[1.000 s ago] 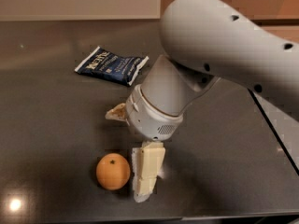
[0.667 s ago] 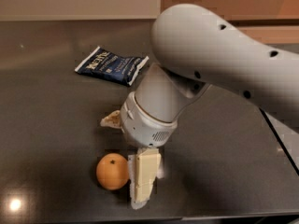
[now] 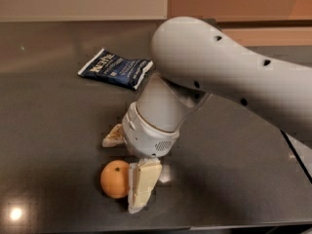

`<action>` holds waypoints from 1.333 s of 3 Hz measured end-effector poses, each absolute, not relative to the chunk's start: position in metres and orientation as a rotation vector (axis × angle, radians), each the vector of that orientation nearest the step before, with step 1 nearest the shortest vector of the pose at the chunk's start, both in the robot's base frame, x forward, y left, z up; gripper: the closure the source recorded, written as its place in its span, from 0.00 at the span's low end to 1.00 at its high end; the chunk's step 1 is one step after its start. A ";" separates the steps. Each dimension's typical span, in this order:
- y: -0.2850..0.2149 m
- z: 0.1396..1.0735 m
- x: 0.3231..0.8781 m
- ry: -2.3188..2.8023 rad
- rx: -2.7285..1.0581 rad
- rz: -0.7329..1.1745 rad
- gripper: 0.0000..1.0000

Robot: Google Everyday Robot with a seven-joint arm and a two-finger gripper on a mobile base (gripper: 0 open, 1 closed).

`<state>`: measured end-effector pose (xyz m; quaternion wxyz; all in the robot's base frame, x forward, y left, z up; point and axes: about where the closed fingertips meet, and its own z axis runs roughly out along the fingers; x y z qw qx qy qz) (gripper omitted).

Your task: Move orange near blue chip bag

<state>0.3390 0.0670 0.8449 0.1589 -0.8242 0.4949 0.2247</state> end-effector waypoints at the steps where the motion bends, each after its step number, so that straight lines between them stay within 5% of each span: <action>1: 0.068 0.845 0.341 1.412 -2.344 0.678 0.41; 3: 0.065 0.885 0.367 1.436 -2.200 0.707 0.88; 4: 0.060 0.914 0.407 1.484 -2.072 0.647 1.00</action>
Offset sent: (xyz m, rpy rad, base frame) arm 0.0145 -0.0013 0.0226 0.0917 0.0711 -0.0489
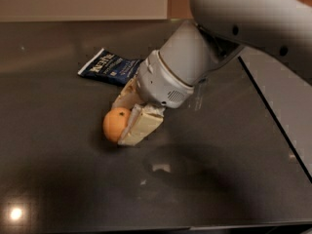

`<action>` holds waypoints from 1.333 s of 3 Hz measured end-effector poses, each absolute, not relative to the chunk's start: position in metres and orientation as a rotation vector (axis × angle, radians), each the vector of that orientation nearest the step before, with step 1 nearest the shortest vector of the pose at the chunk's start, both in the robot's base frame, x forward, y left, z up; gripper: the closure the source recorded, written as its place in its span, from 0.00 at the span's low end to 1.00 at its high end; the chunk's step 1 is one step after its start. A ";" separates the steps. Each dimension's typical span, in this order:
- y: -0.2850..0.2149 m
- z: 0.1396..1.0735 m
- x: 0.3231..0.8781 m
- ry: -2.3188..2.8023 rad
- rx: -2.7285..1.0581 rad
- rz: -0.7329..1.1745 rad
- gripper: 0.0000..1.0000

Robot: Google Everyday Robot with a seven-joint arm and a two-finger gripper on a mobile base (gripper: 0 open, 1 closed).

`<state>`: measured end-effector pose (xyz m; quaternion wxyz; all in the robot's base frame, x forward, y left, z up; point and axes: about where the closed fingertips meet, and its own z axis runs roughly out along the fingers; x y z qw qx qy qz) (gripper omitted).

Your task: Move orange near blue chip bag

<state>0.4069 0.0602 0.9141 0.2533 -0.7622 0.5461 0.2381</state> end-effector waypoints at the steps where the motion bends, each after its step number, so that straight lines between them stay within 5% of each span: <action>1: 0.054 0.932 0.454 1.534 -1.959 0.594 1.00; 4: 0.045 0.883 0.566 1.696 -1.843 0.568 1.00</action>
Offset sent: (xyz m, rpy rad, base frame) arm 0.1574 -0.0229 -0.0049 0.0254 -0.0293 -0.2751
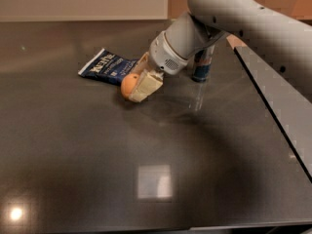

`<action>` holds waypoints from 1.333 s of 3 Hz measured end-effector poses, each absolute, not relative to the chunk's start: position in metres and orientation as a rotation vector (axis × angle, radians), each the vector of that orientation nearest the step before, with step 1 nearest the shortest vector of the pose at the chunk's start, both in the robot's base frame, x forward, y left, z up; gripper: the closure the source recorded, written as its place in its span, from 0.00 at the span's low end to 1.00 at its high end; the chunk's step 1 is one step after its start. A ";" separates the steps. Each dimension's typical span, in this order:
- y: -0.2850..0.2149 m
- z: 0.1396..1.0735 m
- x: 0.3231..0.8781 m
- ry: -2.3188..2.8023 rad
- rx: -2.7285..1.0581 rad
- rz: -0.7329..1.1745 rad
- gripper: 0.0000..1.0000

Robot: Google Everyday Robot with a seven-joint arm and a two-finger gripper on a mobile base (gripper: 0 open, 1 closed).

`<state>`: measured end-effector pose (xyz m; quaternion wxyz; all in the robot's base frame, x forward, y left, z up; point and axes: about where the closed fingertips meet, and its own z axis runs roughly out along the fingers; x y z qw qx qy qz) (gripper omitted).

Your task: Move orange near blue chip bag

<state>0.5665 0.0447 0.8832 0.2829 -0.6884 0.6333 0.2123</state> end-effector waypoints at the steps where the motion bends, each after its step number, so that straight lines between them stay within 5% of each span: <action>1: 0.048 0.868 0.581 1.704 -1.841 0.570 1.00; 4: 0.040 0.848 0.581 1.681 -1.868 0.489 0.36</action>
Offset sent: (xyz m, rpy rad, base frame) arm 0.0266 0.0033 -0.0400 -0.0295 -0.0293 -0.0081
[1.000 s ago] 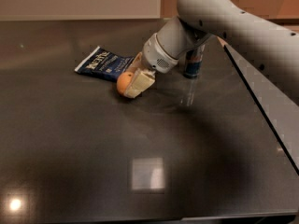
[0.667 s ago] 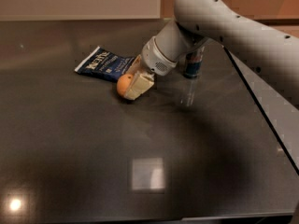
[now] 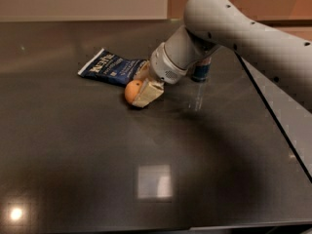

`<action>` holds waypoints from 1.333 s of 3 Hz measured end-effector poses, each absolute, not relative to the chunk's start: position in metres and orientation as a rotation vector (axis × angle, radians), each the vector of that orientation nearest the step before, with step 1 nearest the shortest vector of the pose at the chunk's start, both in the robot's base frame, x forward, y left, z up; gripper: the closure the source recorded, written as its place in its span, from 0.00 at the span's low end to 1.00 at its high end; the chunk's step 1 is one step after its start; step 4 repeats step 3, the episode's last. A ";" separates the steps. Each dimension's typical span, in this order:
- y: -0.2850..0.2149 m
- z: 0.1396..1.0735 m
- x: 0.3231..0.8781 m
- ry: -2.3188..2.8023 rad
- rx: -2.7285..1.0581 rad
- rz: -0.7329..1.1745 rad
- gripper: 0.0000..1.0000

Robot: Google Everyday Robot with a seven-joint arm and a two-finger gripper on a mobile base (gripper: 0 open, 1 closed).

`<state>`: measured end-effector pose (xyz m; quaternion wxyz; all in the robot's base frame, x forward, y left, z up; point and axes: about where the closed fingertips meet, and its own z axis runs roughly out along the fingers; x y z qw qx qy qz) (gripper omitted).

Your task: Move orange near blue chip bag

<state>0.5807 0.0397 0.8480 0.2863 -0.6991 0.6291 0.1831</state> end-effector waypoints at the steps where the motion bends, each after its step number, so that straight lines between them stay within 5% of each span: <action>1: 0.041 0.847 0.580 1.680 -1.872 0.492 0.13; 2: 0.043 0.846 0.579 1.678 -1.875 0.494 0.00; 4: 0.043 0.846 0.579 1.678 -1.875 0.495 0.00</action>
Offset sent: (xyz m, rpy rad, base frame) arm -0.0006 0.0014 -0.0007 -0.0004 0.0017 0.0028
